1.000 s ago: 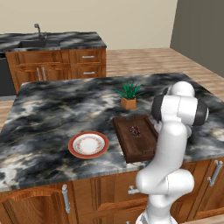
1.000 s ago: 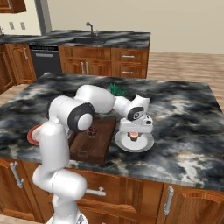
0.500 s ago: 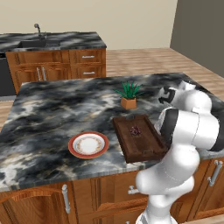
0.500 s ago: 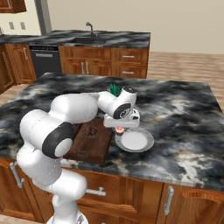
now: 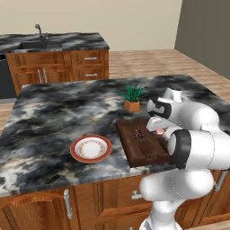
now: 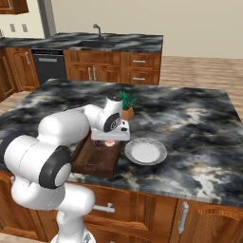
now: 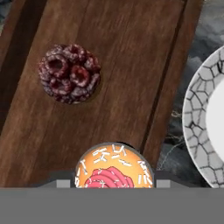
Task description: Move the dessert items from the plates to the tray.
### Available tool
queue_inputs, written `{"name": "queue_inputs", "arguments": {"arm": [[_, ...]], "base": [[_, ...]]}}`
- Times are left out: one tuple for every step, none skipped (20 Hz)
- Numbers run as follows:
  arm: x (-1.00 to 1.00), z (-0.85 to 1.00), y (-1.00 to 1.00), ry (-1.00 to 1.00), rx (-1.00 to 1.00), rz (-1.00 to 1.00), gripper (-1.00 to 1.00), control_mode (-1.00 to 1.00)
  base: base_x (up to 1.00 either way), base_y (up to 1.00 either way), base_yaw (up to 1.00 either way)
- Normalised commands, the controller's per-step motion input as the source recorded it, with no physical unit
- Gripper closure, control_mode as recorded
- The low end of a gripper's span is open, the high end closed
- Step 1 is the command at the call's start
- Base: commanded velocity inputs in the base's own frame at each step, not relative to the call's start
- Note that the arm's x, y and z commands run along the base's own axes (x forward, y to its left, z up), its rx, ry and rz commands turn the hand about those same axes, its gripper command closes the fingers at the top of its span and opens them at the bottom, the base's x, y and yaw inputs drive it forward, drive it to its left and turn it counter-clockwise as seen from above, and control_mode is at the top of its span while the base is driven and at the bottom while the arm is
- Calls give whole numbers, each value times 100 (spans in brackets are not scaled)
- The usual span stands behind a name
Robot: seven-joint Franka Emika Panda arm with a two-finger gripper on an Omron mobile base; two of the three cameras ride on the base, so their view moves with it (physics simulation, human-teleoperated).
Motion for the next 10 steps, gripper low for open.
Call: {"name": "queue_inputs", "arguments": {"arm": [[4, -3, 32, 24, 0, -5, 100, -100], [4, -11, 27, 21, 0, -2, 100, -100], [1, -19, 31, 17, 0, -1, 100, -100], [10, -32, 19, 15, 0, 0, 100, -100], [15, -49, 7, 13, 0, 0, 100, -100], [8, -56, 5, 10, 0, 0, 100, -100], [0, -59, 9, 10, 0, -1, 100, -100], [0, -61, 10, 9, 0, 0, 100, -100], [0, -60, 31, 9, 0, 0, 100, -100], [0, -51, 41, 4, 0, 0, 100, -100]], "base": [[0, 0, 0], [0, 0, 0], [0, 0, 0], [0, 0, 0], [0, 0, 0], [0, 0, 0], [0, 0, 0], [0, 0, 0], [0, 0, 0], [0, 0, 0]]}}
